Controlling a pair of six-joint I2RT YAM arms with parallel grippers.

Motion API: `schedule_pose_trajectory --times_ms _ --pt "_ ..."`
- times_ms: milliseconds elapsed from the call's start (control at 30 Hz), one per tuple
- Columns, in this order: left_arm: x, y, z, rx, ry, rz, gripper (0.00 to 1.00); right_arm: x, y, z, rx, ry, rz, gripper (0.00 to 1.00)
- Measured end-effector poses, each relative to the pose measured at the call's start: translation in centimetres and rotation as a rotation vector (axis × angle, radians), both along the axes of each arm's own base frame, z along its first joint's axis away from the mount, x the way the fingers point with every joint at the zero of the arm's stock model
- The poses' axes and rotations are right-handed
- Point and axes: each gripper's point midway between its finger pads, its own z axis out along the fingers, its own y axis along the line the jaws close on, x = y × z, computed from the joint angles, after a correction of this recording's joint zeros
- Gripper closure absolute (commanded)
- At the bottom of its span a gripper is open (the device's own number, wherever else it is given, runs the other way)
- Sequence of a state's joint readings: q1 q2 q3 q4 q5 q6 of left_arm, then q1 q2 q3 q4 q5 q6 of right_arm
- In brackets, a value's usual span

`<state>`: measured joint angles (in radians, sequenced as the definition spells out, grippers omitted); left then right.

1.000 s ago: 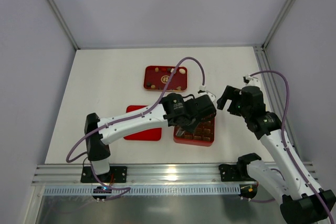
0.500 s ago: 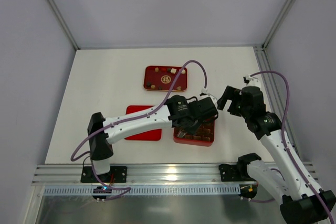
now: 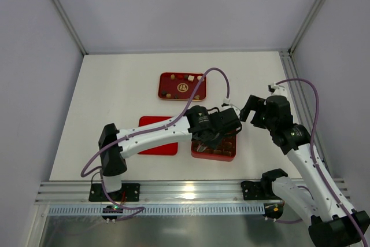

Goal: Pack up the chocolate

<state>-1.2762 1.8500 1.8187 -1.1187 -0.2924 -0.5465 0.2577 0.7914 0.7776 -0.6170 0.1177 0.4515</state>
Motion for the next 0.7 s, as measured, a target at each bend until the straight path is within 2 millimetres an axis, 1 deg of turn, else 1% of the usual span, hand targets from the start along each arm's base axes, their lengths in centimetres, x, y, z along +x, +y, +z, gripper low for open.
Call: schedule_pose_trajectory --times_ms 233,700 --pt "0.02 0.0 -0.01 0.001 -0.001 -0.003 0.61 -0.04 -0.01 -0.04 0.0 0.0 0.0 0.0" --pt "0.07 0.05 0.02 0.003 -0.005 -0.003 0.6 -0.08 -0.02 -0.15 -0.001 0.004 0.0 0.0"
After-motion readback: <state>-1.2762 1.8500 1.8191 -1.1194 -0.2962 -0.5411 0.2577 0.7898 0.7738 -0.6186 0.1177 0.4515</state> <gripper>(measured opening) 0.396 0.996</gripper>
